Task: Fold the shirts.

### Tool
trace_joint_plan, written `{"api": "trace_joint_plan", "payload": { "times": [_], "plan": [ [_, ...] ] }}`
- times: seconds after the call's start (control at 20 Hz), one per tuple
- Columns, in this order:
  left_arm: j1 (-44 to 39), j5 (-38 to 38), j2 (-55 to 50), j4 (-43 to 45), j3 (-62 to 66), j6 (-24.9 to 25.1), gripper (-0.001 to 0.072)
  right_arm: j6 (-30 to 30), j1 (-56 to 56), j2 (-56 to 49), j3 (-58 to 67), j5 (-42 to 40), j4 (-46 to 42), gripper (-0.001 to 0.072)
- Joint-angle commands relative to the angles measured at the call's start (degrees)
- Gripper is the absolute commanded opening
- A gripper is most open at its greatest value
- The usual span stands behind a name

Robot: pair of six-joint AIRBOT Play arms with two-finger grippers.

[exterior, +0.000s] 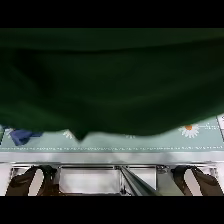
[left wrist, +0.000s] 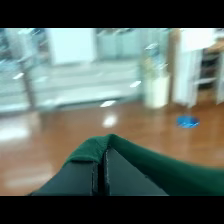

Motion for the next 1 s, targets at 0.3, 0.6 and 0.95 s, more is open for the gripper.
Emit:
{"api": "trace_joint_plan", "payload": {
  "times": [0.3, 0.6, 0.95],
  "plan": [
    [-7.91, -4.33, -1.53, 9.33, -17.25, -8.07, 0.002, 4.44, 4.68, 5.42, -22.49, 3.82, -14.4, 0.0026],
    [-8.63, 10.8, -20.92, 1.16, -33.94, -6.95, 0.002, -1.33, 4.68, -11.26, -44.22, -14.03, -5.03, 0.0026],
    [-11.87, 15.1, -61.27, -7.21, -13.55, -11.15, 0.002, -5.4, 4.68, -49.03, -30.6, -24.15, 4.72, 0.0026]
  ]
}}
